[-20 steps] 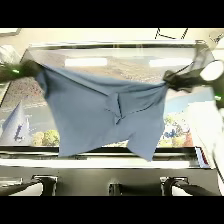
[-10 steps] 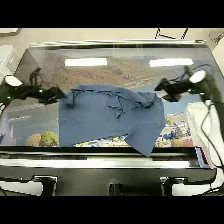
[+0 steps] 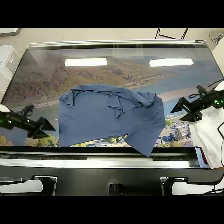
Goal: Fold the clothes and pants, and hang the long-sleeved shirts on hangers.
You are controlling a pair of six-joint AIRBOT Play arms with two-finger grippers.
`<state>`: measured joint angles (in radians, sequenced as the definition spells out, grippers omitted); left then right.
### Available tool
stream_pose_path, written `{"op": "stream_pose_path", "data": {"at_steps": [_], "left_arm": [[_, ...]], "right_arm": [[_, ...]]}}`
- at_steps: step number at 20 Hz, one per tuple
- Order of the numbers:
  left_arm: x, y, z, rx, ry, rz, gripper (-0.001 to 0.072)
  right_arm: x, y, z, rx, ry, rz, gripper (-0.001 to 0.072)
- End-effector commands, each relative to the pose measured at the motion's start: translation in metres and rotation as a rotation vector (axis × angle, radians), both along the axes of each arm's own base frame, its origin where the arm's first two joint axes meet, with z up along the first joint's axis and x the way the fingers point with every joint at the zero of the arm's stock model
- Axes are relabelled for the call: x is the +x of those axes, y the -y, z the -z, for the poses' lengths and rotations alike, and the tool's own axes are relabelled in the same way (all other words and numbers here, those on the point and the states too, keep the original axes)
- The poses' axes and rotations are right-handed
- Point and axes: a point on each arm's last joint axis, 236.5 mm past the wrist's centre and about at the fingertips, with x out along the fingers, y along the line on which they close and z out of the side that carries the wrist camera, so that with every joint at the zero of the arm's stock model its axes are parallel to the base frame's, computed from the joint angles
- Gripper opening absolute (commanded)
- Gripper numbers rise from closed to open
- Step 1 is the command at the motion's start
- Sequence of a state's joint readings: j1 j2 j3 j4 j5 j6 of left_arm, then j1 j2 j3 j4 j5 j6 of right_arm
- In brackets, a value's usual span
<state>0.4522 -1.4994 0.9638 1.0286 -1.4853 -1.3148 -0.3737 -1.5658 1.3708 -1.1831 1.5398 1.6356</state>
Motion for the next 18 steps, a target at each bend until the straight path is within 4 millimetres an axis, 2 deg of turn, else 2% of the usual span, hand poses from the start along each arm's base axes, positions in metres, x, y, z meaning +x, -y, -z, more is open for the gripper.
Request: {"op": "stream_pose_path", "data": {"at_steps": [1,7,10,11,12,13,16,18], "left_arm": [[-0.032,0.023,0.021,-0.068,-0.036,-0.013,0.0503],[-0.040,0.050,0.032,-0.079,-0.039,0.033,0.0503],[-0.051,0.066,0.036,-0.082,-0.083,0.065,0.0482],[-0.055,0.070,0.036,-0.084,-0.092,0.084,0.0409],[-0.054,0.072,0.038,-0.076,-0.083,0.094,0.0185],[-0.050,0.072,0.040,-0.063,-0.067,0.086,0.0017],[-0.040,0.069,0.043,-0.046,-0.037,0.057,0.0019],[-0.040,0.070,0.043,-0.046,-0.036,0.058,0.0018]], "right_arm": [[-0.013,-0.007,0.004,0.019,-0.036,-0.036,0.0606],[-0.013,-0.009,0.003,0.022,-0.037,-0.042,0.0606],[-0.013,-0.009,0.004,0.021,-0.038,-0.042,0.0606],[-0.014,-0.007,0.004,0.014,-0.040,-0.043,0.0606],[-0.014,-0.005,0.005,0.003,-0.043,-0.045,0.0606],[-0.016,-0.001,0.007,-0.015,-0.050,-0.049,0.0606],[-0.028,0.005,0.020,-0.044,-0.087,-0.065,0.0605],[-0.036,0.001,0.040,-0.037,-0.102,-0.053,0.0596]]}}
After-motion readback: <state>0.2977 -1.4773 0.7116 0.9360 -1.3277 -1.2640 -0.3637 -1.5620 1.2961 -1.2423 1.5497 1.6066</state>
